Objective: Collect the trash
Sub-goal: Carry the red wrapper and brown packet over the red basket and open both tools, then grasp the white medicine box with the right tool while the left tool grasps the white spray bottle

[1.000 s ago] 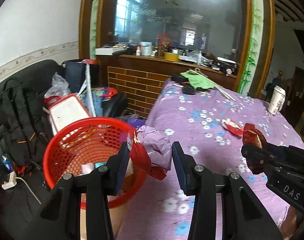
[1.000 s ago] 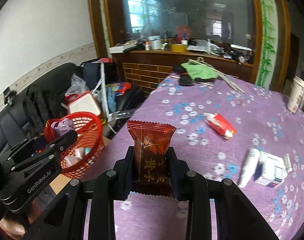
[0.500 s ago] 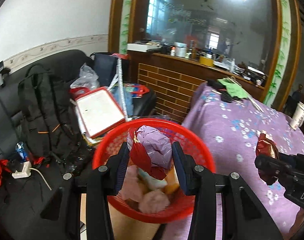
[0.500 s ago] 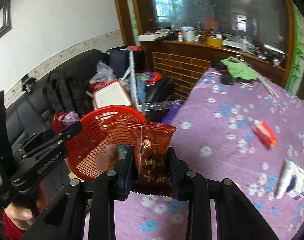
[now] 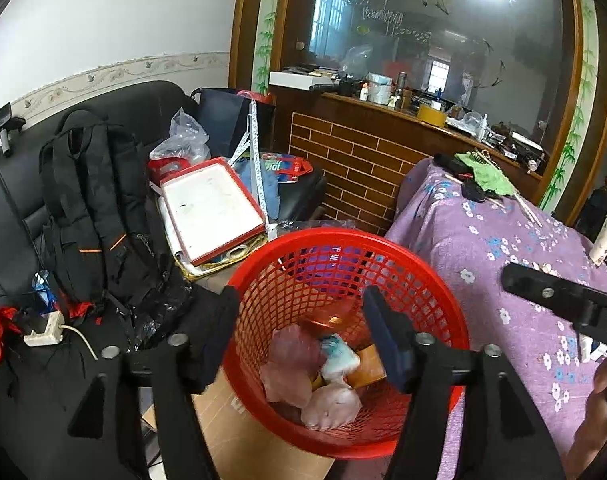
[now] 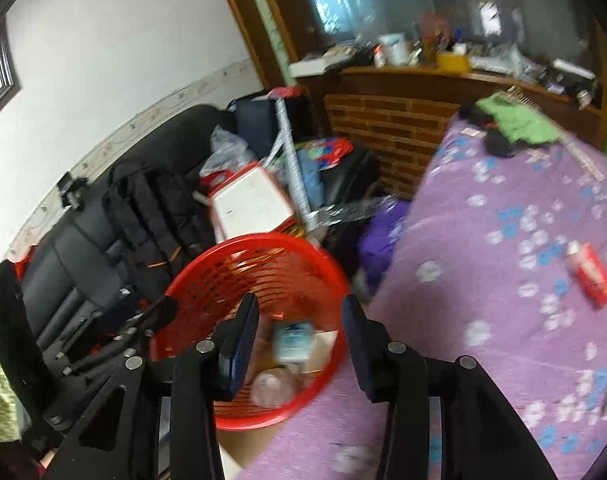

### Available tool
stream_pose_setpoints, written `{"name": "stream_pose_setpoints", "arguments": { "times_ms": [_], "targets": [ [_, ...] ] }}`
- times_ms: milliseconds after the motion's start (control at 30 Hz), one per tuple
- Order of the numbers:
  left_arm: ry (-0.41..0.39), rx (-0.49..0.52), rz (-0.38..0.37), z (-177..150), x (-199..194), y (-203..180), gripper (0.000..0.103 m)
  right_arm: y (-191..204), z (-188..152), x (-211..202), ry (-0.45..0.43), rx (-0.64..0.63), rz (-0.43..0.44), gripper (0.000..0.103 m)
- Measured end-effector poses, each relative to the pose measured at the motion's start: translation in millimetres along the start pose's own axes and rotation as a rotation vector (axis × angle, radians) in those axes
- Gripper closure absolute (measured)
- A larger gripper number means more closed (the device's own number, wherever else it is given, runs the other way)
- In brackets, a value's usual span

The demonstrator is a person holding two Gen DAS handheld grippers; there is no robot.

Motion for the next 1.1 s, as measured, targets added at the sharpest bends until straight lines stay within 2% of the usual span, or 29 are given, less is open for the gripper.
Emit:
{"name": "stream_pose_setpoints", "arguments": {
  "times_ms": [233, 433, 633, 767, 933, 1000, 1033, 1100],
  "targets": [
    [-0.022, 0.034, -0.044, 1, -20, -30, 0.036, -27, -17, -56, -0.051, 0.015, -0.036, 0.056],
    [-0.026, 0.133, -0.101, -9, -44, -87, 0.036, -59, -42, -98, -0.081, 0.050, -0.097, 0.056],
    [-0.011, 0.259, -0.179, -28, -68, -160, 0.036, -104, -59, -153, -0.135, 0.085, -0.164, 0.056],
    [0.010, 0.343, -0.238, -42, -81, -205, 0.036, -165, -70, -192, -0.128, 0.133, -0.238, 0.054],
    [0.058, 0.421, -0.316, -57, -92, -263, 0.036, -267, -84, -239, -0.108, 0.267, -0.316, 0.054],
    [0.074, 0.445, -0.334, -63, -94, -283, 0.036, -299, -91, -249, -0.099, 0.324, -0.293, 0.053],
    [0.084, 0.459, -0.345, -67, -95, -294, 0.036, -314, -95, -249, -0.088, 0.359, -0.248, 0.053],
    [0.100, 0.485, -0.363, -72, -96, -313, 0.036, -324, -99, -247, -0.073, 0.376, -0.200, 0.051]
  ]
}}
Point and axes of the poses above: each gripper's, at about its wrist camera, not at the fingertips, and x roughly the way its jaws point, y to its left, z to its top, the point moved 4 cm from there along x, roughly the way its jaws point, and after that the axes turned 13 degrees about z, right-handed, at the moved point
